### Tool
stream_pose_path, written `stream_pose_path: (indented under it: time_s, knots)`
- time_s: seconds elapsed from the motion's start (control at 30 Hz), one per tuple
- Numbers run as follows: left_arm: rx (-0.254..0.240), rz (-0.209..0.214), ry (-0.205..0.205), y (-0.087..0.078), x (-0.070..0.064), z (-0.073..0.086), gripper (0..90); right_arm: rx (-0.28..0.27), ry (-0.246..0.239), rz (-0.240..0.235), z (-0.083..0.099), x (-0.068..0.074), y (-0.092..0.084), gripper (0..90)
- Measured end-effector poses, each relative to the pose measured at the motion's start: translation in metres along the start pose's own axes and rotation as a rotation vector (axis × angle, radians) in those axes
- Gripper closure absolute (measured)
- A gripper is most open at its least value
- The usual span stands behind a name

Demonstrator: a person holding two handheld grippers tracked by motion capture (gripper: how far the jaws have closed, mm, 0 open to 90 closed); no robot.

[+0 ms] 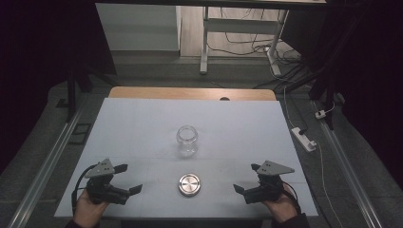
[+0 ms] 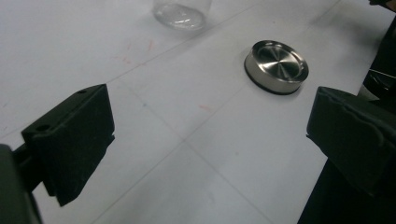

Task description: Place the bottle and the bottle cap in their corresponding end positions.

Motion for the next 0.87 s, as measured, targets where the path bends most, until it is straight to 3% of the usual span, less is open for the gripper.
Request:
stream_pose_path:
  time_s: [0.2,0.47,0.77,0.87]
  knots:
    - [-0.007,-0.017,-0.052,-0.013,0.006,0.017,1.4,0.007,0.031,0.038,0.010,-0.007,-0.011,0.0]
    - [0.034,-0.074,-0.103,-0.024,0.013,0.041,0.9,0.026,0.078,0.094,0.027,-0.016,-0.025,0.0]
    - [0.096,-0.162,-0.124,-0.032,0.016,0.056,1.3,0.055,0.126,0.136,0.042,-0.021,-0.039,0.0]
    - [0.118,-0.161,-0.125,-0.030,0.015,0.056,1.5,0.062,0.137,0.139,0.043,-0.022,-0.040,0.0]
Point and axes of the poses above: each handheld gripper's, and its own axes: y roughly forward along the jaws, z roughly out of its underside, x roughly to its left, the point moved 7 cm from there along y, roughly forward along the jaws, and after that the axes turned 4 degrees about x, right-handed, at the moved point
